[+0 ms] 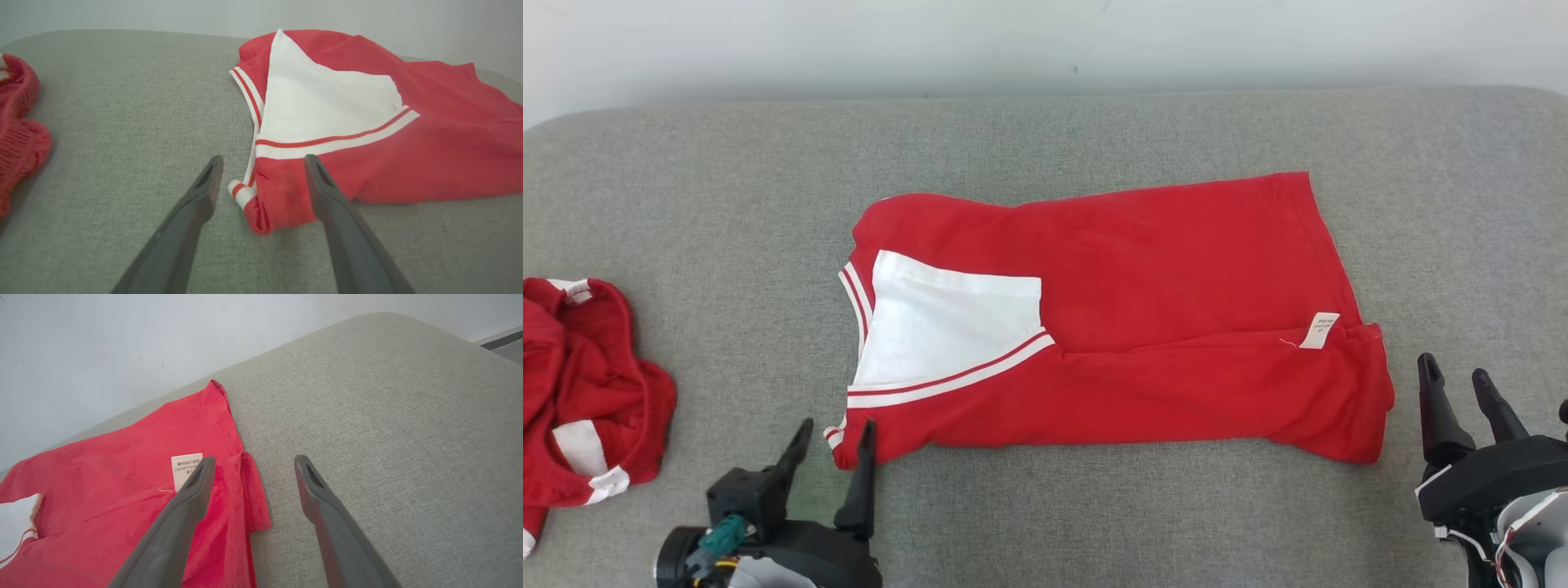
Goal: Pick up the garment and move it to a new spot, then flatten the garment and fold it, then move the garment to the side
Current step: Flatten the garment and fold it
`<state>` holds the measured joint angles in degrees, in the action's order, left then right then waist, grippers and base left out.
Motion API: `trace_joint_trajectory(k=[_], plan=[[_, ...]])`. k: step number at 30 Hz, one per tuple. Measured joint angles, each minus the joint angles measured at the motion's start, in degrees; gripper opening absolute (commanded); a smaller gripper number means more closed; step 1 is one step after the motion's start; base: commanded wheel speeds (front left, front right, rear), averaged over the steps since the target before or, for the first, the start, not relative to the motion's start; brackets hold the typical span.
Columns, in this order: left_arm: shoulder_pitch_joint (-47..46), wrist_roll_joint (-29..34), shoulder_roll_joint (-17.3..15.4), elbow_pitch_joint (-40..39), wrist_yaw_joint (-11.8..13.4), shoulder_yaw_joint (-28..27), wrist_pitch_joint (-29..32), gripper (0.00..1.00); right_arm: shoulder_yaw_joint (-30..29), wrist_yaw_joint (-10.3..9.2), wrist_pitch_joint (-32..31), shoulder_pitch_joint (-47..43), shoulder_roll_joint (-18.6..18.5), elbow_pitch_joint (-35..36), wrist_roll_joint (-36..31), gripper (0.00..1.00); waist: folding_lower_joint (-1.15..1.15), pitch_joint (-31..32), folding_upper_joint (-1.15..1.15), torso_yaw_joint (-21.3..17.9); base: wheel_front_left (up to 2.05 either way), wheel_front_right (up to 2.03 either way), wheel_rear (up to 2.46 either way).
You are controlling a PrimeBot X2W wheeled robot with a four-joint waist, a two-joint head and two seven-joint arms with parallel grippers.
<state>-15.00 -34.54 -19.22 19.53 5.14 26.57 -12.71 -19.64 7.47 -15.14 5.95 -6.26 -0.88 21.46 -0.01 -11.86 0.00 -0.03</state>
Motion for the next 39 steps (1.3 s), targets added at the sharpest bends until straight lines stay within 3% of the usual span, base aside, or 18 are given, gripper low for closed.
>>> trace_joint_trajectory(k=[10, 11, 12, 13, 14, 27, 38, 39], plan=[[-2.8, 0.57, 2.05, 7.88, 2.26, 1.42, 3.53, 1.0, 1.25, 0.0, -2.49, 0.69, 2.07, -0.08, -2.98, 1.0, 0.0, -0.3, 0.0, -0.94, 0.0, 0.0, 0.0], [-3.02, 0.48, 2.27, 8.29, 2.31, 1.48, 3.76, 0.87, 1.0, 0.0, -3.19, 0.96, 2.11, -0.47, -3.69, 1.0, 0.0, -0.46, 0.0, -1.08, 0.0, 0.0, 0.0], [-3.3, 0.48, 2.42, 8.7, 2.43, 1.62, 4.0, 0.58, 0.76, 0.0, -3.85, 1.2, 2.19, -0.82, -4.32, 1.0, 0.01, -0.63, 0.0, -1.19, 0.0, 0.0, 0.0], [-3.3, 0.48, 2.42, 8.7, 2.43, 1.62, 4.0, 0.38, 0.76, 0.0, -3.85, 1.2, 2.19, -0.82, -4.32, 1.0, 0.01, -0.63, 0.0, -1.19, 0.0, 0.0, 0.0], [-3.59, 0.47, 2.52, 9.03, 2.43, 1.67, 4.22, 0.0, 0.52, 0.0, -4.57, 1.49, 2.24, -1.21, -4.75, 1.0, 0.01, -0.81, 0.0, -1.27, 0.0, 0.0, 0.0], [-4.94, -0.21, 3.05, 10.87, 1.9, 1.51, 2.46, 0.0, 1.67, 0.0, -11.16, 4.71, 2.57, -5.03, -6.97, 1.0, 0.0, -2.95, 0.0, -0.36, 0.0, 0.0, 0.0], [-6.15, -0.34, 3.28, 11.02, 1.41, 1.87, 1.38, 0.0, 2.86, 0.0, -15.44, 9.79, -0.21, -10.67, -10.65, 1.0, 0.01, -4.53, 0.0, 0.61, 0.0, 0.0, 0.0], [-6.3, -0.34, 3.38, 11.14, 1.38, 1.92, 1.37, 0.0, 3.15, 0.0, -16.0, 10.15, -0.3, -11.12, -10.5, 0.79, 0.0, -4.58, 0.0, 0.77, 0.0, 0.0, 0.0]])
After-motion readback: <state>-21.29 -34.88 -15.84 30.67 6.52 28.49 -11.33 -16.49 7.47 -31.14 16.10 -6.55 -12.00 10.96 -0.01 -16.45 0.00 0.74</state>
